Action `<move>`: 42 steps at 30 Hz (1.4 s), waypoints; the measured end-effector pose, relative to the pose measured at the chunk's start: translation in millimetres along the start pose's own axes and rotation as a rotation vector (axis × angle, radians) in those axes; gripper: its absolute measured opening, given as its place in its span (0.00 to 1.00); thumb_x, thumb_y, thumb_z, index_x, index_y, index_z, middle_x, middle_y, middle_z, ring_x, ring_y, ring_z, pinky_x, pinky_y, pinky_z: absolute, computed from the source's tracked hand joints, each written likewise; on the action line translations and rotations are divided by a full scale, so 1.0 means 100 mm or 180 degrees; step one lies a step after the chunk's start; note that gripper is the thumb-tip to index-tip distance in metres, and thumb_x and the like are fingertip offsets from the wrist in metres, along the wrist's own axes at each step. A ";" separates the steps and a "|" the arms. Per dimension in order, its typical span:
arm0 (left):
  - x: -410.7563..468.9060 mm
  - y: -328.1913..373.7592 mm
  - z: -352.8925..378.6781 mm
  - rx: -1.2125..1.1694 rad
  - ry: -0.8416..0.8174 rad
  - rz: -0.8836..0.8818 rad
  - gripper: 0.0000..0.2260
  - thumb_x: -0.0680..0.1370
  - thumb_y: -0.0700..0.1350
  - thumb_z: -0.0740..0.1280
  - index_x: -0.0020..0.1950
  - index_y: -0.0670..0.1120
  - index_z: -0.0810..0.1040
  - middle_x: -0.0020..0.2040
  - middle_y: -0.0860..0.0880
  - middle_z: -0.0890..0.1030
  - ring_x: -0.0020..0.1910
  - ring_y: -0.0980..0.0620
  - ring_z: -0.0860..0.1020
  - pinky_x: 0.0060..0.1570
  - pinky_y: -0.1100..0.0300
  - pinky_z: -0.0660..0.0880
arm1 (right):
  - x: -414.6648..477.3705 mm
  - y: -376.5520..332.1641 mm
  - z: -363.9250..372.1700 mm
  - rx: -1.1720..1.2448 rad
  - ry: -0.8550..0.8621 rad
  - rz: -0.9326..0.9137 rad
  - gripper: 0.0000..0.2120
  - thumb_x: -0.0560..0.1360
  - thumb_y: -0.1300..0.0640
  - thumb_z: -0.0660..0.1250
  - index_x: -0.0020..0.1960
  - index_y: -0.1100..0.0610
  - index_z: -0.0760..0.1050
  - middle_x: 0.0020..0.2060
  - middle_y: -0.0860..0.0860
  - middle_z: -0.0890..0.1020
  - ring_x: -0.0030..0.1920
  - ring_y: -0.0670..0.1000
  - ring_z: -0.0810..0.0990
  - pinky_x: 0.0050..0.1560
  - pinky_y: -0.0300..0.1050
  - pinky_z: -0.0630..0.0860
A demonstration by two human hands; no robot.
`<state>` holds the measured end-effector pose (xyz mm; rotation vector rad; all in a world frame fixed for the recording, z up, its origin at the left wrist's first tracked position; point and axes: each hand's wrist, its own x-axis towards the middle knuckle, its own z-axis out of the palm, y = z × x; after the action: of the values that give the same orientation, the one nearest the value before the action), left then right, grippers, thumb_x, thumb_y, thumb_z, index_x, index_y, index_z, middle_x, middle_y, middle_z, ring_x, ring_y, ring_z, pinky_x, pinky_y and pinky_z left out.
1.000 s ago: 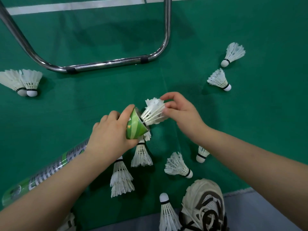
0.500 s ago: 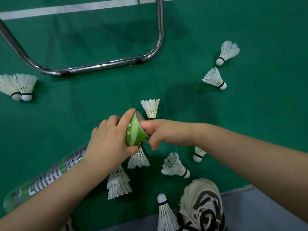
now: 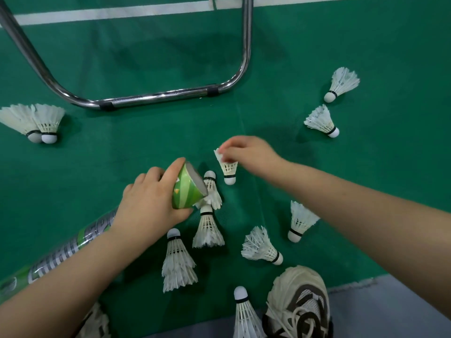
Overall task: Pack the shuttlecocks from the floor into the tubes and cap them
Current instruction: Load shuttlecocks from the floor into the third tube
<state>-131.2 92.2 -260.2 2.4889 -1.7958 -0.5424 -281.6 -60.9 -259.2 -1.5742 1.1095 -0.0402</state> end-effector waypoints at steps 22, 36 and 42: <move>-0.02 -0.03 0.14 0.0072 -0.0208 -0.0083 0.41 0.68 0.59 0.69 0.73 0.57 0.49 0.57 0.48 0.71 0.56 0.46 0.70 0.54 0.51 0.68 | 0.05 0.19 -0.04 -0.0201 0.1008 -0.0324 0.12 0.77 0.53 0.62 0.40 0.59 0.77 0.29 0.48 0.73 0.32 0.47 0.68 0.35 0.44 0.64; 0.02 0.08 0.10 -0.0176 -0.0124 -0.0079 0.41 0.67 0.60 0.69 0.73 0.57 0.51 0.57 0.47 0.71 0.57 0.45 0.70 0.55 0.50 0.68 | -0.35 0.05 0.37 0.0911 -0.0939 0.0231 0.12 0.78 0.63 0.60 0.50 0.51 0.79 0.50 0.46 0.80 0.53 0.46 0.77 0.63 0.47 0.69; -0.06 0.11 0.11 -0.0177 -0.0081 0.0047 0.40 0.66 0.59 0.69 0.73 0.56 0.54 0.55 0.48 0.72 0.56 0.45 0.71 0.53 0.50 0.68 | -0.33 0.05 0.33 0.0832 -0.2095 0.0446 0.29 0.60 0.65 0.58 0.62 0.62 0.72 0.65 0.61 0.72 0.63 0.53 0.72 0.60 0.49 0.72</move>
<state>-146.1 95.9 -266.4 2.4419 -1.7807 -0.6171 -284.3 -13.7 -257.8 -1.1433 0.6550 0.3872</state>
